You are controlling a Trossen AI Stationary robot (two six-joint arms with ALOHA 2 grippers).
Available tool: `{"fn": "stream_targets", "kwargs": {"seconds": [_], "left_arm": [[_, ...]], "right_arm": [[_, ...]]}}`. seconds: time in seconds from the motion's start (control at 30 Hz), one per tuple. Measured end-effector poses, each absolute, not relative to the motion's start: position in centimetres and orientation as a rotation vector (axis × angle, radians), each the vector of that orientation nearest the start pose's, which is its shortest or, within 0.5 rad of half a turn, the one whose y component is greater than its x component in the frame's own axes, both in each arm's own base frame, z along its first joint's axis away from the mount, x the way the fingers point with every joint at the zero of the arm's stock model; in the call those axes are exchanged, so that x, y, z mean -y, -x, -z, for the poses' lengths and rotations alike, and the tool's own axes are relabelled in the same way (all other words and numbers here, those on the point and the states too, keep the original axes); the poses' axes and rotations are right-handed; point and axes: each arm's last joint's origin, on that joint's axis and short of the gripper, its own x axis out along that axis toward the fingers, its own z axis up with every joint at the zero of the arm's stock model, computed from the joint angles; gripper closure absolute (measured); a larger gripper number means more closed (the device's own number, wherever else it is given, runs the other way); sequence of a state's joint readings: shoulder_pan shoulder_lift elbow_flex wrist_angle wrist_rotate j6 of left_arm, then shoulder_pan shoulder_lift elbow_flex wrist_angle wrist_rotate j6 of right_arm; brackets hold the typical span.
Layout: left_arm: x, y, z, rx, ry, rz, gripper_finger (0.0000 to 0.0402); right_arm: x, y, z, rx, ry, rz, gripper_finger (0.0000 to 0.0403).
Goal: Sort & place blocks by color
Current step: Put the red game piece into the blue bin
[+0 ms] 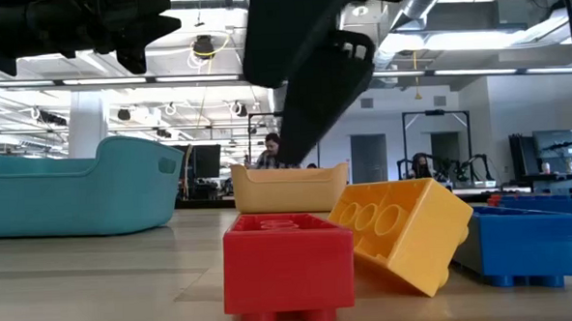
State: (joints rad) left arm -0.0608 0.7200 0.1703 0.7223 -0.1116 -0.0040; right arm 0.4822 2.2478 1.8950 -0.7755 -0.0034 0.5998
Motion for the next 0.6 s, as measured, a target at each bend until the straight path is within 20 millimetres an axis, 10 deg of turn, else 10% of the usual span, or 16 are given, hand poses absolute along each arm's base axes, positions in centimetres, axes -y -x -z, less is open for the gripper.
{"fn": "stream_targets", "kwargs": {"seconds": [0.6], "left_arm": [[0.6, -15.7, -21.7, 0.164, 0.019, -0.057, 0.0228]], "right_arm": [[-23.9, -41.9, -17.2, -1.178, -0.105, -0.088, 0.0011]]}}
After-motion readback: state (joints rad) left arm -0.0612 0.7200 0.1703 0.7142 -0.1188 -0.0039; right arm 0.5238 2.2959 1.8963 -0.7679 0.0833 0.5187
